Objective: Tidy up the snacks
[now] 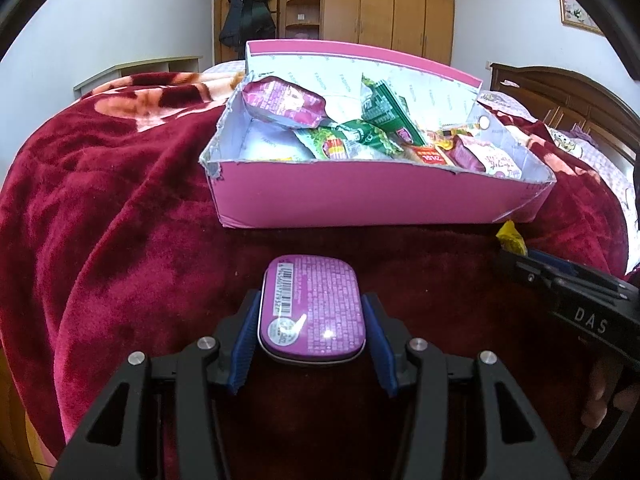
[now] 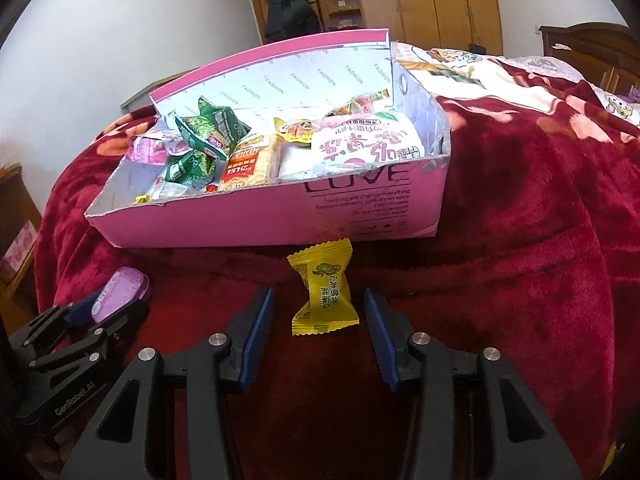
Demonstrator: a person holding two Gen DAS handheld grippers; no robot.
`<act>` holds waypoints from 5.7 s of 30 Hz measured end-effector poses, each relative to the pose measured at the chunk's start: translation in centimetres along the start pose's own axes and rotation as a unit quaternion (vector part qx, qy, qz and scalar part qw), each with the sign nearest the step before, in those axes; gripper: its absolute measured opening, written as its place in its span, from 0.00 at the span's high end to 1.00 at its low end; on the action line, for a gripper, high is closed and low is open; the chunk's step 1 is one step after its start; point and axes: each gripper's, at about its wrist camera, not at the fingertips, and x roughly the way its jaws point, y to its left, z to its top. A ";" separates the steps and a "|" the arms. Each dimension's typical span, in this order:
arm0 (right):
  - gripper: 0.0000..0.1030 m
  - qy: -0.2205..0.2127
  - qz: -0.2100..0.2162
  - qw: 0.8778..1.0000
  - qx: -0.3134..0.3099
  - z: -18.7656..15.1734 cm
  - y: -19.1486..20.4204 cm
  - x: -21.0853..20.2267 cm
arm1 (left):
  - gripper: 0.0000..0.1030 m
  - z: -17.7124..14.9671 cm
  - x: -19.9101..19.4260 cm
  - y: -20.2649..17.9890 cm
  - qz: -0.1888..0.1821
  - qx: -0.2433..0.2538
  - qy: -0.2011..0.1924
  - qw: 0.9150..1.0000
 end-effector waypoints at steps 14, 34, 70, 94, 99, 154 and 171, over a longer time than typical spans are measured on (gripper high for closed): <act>0.68 -0.008 -0.014 1.000 0.006 -0.3 0.0 -0.2 | 0.49 0.0 -0.1 0.1 -0.002 0.001 -0.001 1.000; 0.68 -0.024 0.020 0.999 0.038 -1.7 -0.4 -4.2 | 0.49 0.7 -3.7 -1.0 -0.020 0.011 -0.029 0.999; 0.68 -0.077 0.034 0.996 0.011 1.3 0.5 -7.9 | 0.49 9.1 -3.9 0.0 -0.020 0.012 -0.089 0.996; 0.68 -0.092 0.020 0.995 -0.022 8.1 0.5 -3.9 | 0.49 10.4 2.6 1.0 0.005 0.008 -0.047 0.999; 0.68 -0.080 0.020 0.996 -0.024 9.5 0.6 -1.8 | 0.49 10.4 3.0 1.2 0.002 0.004 -0.040 0.999; 0.49 -0.081 0.036 0.996 -0.006 8.3 1.3 -4.0 | 0.45 9.5 -2.7 -0.9 -0.027 0.011 -0.067 0.997; 0.44 -0.071 0.019 0.997 0.008 3.0 1.5 -6.3 | 0.41 6.0 -4.1 -2.0 -0.033 -0.001 -0.045 0.998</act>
